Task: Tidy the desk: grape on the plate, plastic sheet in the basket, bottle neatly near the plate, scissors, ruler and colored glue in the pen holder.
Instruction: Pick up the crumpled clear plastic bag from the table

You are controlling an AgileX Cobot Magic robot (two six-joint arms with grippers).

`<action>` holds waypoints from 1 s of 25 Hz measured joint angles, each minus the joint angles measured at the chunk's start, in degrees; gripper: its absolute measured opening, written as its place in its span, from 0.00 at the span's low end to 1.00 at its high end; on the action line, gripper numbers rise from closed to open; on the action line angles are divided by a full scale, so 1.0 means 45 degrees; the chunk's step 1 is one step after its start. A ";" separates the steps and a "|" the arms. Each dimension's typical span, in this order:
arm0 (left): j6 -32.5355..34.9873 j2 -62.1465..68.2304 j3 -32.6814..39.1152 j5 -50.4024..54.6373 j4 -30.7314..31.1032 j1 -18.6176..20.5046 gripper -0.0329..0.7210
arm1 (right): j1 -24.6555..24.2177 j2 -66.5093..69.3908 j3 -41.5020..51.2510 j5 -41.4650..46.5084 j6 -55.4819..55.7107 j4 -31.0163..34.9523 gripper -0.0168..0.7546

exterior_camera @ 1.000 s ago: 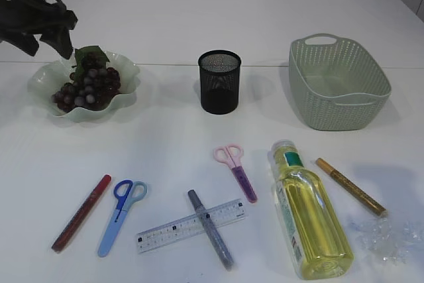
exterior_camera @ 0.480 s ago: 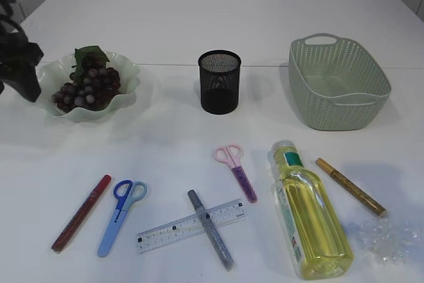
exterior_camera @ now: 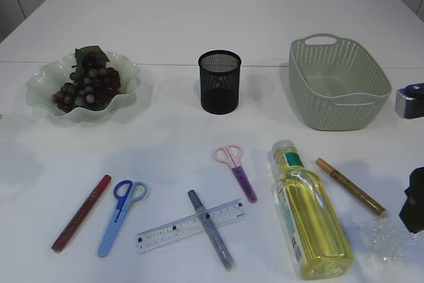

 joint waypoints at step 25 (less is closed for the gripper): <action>0.0000 -0.0429 0.0073 -0.0020 0.0000 0.0000 0.63 | 0.0000 0.3846 -0.0038 -0.2546 -0.1872 -0.0163 0.79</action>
